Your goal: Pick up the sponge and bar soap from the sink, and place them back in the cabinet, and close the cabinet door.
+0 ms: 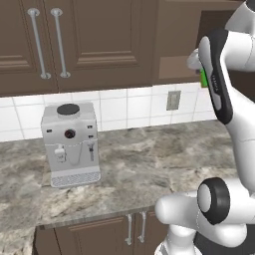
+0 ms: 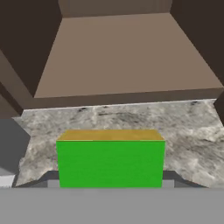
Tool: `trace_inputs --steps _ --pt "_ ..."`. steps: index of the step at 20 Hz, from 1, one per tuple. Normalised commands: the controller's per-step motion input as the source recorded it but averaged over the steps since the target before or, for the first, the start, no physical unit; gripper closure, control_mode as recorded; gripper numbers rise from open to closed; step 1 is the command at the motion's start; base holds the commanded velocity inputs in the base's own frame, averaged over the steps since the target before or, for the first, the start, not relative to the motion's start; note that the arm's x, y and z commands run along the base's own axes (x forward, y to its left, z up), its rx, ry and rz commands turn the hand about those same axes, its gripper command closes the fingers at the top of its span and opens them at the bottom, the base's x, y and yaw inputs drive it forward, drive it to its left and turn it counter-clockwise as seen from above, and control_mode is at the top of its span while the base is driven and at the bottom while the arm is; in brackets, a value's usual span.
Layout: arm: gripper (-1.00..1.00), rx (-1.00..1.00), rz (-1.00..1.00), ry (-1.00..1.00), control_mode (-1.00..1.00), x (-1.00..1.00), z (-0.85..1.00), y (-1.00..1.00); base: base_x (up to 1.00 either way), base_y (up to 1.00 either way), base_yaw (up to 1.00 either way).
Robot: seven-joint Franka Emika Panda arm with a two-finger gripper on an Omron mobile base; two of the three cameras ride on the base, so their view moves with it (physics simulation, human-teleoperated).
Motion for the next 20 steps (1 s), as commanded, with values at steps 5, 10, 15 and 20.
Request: trace_inputs --steps 5,10,15,20 --pt "1.0 0.0 0.0 -0.05 -1.0 0.43 0.0 0.0 0.0 0.0 0.0" --pt "1.0 0.0 0.0 0.0 -1.0 0.39 0.03 -0.01 0.0 0.0 0.0" --pt "1.0 0.0 0.0 0.0 -1.0 0.36 0.01 -0.06 0.0 0.0 0.0" --pt "1.0 0.0 0.0 0.0 -1.0 0.34 0.0 -0.12 0.0 0.0 0.0"
